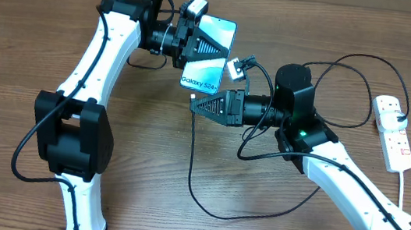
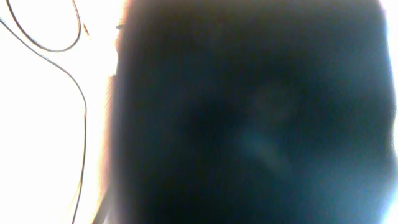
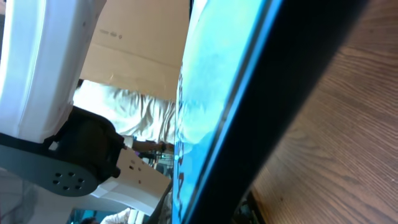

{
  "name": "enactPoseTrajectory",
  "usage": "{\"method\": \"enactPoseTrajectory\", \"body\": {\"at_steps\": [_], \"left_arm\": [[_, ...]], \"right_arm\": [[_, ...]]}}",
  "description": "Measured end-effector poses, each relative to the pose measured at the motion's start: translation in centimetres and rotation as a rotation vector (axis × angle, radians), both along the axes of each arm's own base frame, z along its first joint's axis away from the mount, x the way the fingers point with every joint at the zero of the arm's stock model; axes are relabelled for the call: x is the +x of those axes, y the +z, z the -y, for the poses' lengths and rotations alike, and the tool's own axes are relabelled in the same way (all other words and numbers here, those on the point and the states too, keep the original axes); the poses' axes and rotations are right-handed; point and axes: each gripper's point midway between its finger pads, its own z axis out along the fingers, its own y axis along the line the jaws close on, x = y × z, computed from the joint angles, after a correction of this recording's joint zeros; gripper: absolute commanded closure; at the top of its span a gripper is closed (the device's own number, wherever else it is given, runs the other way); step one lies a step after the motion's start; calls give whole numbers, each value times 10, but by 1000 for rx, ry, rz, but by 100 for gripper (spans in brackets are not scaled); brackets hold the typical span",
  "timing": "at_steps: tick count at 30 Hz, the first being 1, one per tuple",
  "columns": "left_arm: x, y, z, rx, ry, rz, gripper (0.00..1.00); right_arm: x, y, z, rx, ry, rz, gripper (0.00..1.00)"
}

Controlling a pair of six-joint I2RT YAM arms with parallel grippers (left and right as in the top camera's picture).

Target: Plug charger to phone and switch on socket

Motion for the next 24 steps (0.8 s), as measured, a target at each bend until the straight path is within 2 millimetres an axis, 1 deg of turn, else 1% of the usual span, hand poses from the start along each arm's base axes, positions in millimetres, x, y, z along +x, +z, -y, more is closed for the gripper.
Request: {"method": "enactPoseTrajectory", "body": {"at_steps": [13, 24], "left_arm": [[3, 1, 0, -6, 2, 21, 95], [10, 2, -8, -8, 22, 29, 95]], "right_arm": [[5, 2, 0, 2, -26, 18, 96], [12, 6, 3, 10, -53, 43, 96]]}}
